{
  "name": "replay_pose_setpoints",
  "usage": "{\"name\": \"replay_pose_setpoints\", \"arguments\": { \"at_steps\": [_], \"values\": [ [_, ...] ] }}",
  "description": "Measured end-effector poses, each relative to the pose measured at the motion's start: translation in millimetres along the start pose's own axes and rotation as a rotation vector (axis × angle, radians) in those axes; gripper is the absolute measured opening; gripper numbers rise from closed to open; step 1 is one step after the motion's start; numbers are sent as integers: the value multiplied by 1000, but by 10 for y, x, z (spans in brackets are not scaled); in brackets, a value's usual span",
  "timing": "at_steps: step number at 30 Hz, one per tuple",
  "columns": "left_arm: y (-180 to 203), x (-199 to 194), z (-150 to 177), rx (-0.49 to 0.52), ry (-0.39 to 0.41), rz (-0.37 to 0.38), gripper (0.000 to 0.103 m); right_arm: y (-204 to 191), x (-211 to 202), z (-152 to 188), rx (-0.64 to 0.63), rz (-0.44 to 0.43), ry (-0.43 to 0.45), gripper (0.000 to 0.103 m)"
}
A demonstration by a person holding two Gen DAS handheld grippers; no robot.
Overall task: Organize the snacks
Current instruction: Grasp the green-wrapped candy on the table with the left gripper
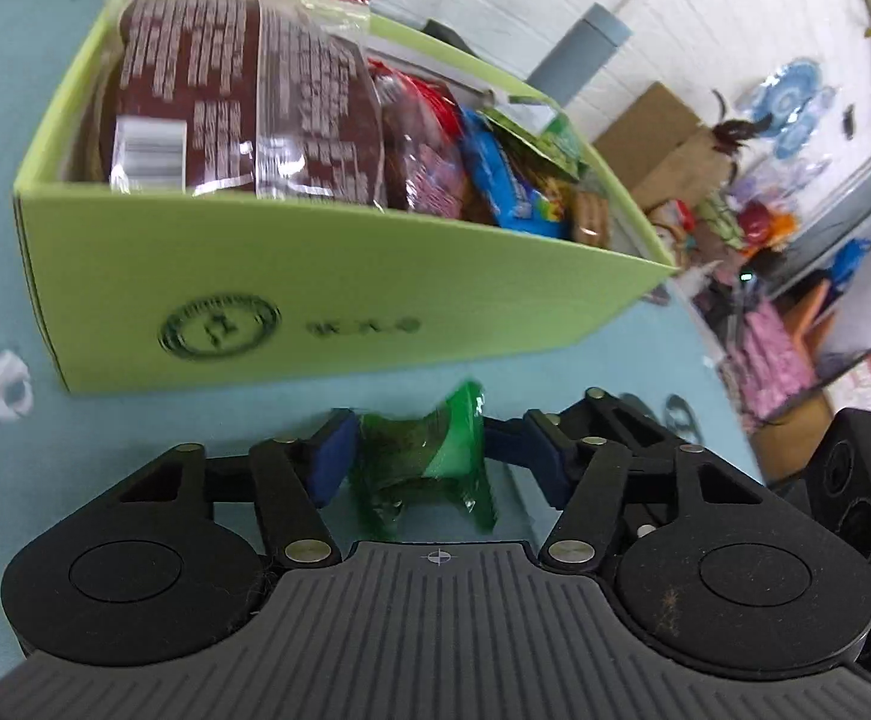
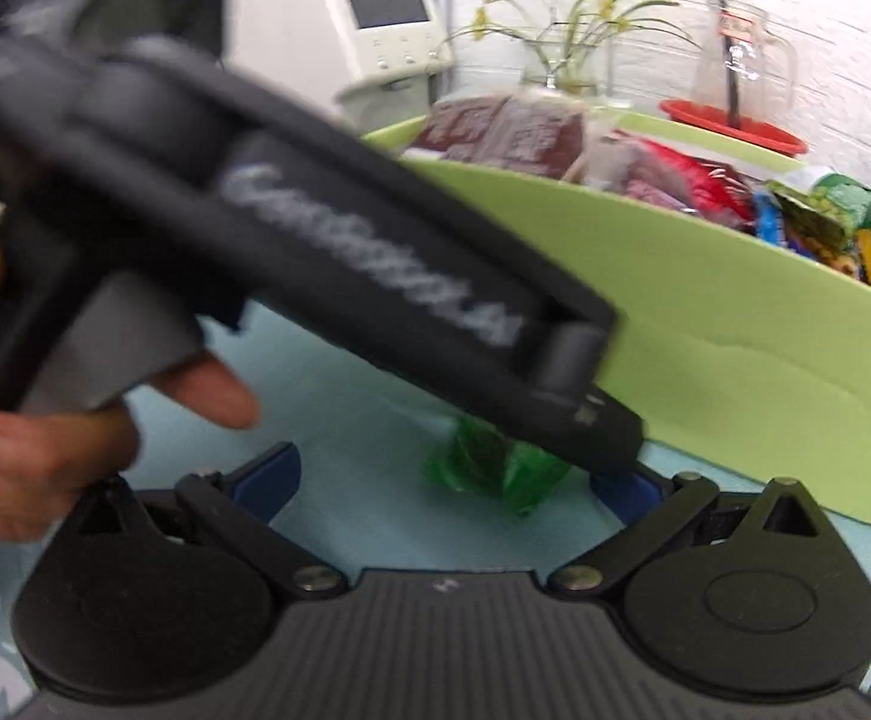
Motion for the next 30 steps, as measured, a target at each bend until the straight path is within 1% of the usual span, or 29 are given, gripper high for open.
{"name": "replay_pose_setpoints", "arguments": {
  "at_steps": [2, 4, 7, 9, 12, 14, 16, 19, 22, 25, 28, 29, 30],
  "values": [
    [59, -47, 89, -2, -10, 39, 42, -36, -99, 65, 1, -9, 8, 102],
    [141, -94, 205, -1, -23, 49, 43, -81, -209, 155, 19, -16, 7, 102],
    [315, -205, 404, 18, -25, 54, 44, -187, -407, 351, 35, -3, 7, 102],
    [435, -279, 551, 44, -21, 39, 45, -268, -546, 506, 42, 9, 14, 102],
    [581, -397, 730, 80, 8, -11, 51, -367, -730, 719, 53, 31, 31, 102],
    [654, -482, 808, 83, 31, -50, 52, -405, -816, 826, 65, 46, 44, 102],
    [678, -586, 869, 78, 63, -79, 56, -388, -904, 891, 80, 75, 60, 102],
    [666, -636, 838, 62, 92, -102, 57, -320, -1011, 898, 89, 114, 86, 102],
    [552, -619, 769, 15, 88, -101, 57, -256, -1018, 836, 96, 132, 100, 102],
    [525, -545, 720, 5, 78, -95, 57, -182, -988, 779, 108, 146, 111, 102],
    [514, -432, 676, 3, 60, -71, 57, -121, -931, 701, 124, 161, 113, 102],
    [521, -376, 660, 10, 53, -65, 56, -104, -915, 686, 124, 158, 111, 101],
    [523, -317, 652, 17, 41, -64, 50, -84, -891, 679, 125, 156, 107, 95]
  ]
}}
Point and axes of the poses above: each gripper's, at about its wrist camera, not at the fingertips, and x roughly the way its jaws point, y to its right, z to its underside, the point moved 5 cm from there along x, roughly the way its jaws point, and after that the axes turned 12 degrees about x, right-handed, at the moved point
